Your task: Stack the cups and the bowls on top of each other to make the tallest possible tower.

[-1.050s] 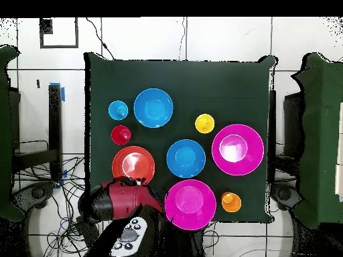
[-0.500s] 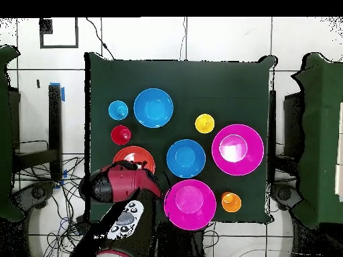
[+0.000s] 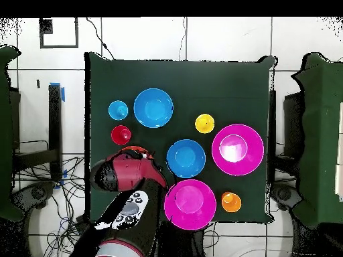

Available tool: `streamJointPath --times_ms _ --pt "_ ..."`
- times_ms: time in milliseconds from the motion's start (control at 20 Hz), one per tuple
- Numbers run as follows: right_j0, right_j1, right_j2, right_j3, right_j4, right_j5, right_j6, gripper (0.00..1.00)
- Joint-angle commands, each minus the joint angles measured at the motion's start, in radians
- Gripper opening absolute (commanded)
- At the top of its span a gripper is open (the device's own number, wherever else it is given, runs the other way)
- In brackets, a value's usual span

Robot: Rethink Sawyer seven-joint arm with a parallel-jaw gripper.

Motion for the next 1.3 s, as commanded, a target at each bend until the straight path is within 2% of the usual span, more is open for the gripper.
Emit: streamJointPath --times_ms 50,250,350,500,700,1000,1150,1300 --pt "-0.023 0.048 0.077 -0.123 0.035 0.073 0.128 1.00" --pt "-0.026 0.062 0.074 -0.161 0.059 0.052 0.153 1.00" --pt "-0.006 0.071 0.039 -0.177 0.081 0.036 0.190 1.00" --pt "0.010 0.083 0.012 -0.178 0.116 0.003 0.230 1.00" --pt "-0.005 0.106 0.029 -0.157 0.138 -0.079 0.236 1.00" --pt "0.016 0.156 -0.019 -0.159 0.171 -0.221 0.280 1.00" --pt "0.042 0.187 -0.058 -0.169 0.205 -0.241 0.301 1.00" --pt "0.029 0.195 -0.043 -0.155 0.215 -0.253 0.302 1.00"
